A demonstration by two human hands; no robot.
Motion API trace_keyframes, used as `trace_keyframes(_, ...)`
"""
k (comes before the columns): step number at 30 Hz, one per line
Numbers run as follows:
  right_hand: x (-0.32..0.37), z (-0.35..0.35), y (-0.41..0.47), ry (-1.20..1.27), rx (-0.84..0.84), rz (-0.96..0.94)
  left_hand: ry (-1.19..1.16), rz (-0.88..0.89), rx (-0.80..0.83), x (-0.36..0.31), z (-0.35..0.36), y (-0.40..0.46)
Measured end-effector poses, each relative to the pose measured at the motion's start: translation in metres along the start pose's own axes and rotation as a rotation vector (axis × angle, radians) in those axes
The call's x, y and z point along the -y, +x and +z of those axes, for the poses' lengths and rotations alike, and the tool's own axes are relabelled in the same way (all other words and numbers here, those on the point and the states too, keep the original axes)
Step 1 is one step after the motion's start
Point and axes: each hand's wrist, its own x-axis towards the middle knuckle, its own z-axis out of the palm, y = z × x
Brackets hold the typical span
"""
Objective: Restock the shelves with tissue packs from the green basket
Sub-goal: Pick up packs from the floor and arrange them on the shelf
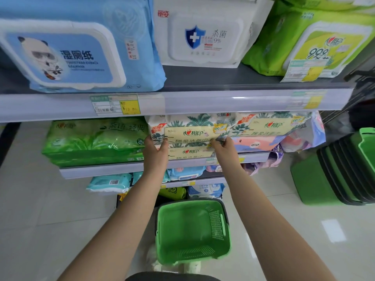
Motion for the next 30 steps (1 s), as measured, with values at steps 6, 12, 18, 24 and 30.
trace_keyframes(6, -0.007, -0.001, -0.002, -0.002, 0.022, 0.057, 0.009, 0.025, 0.003, 0.000, -0.002, -0.001)
trace_keyframes(12, -0.008, 0.001, -0.003, 0.007, 0.029, 0.068, -0.002, -0.014, 0.087, 0.004, -0.008, 0.000)
trace_keyframes(18, -0.010, 0.002, -0.001, 0.023, 0.021, 0.090, -0.009, -0.068, 0.133, 0.010, -0.011, 0.007)
trace_keyframes(24, -0.019, -0.006, -0.008, 0.115, -0.123, 0.113, 0.006, -0.066, 0.128, 0.009, -0.010, 0.004)
trace_keyframes(30, -0.021, -0.015, -0.002, 0.147, -0.173, 0.095, -0.019, -0.085, 0.090, 0.006, -0.007, 0.003)
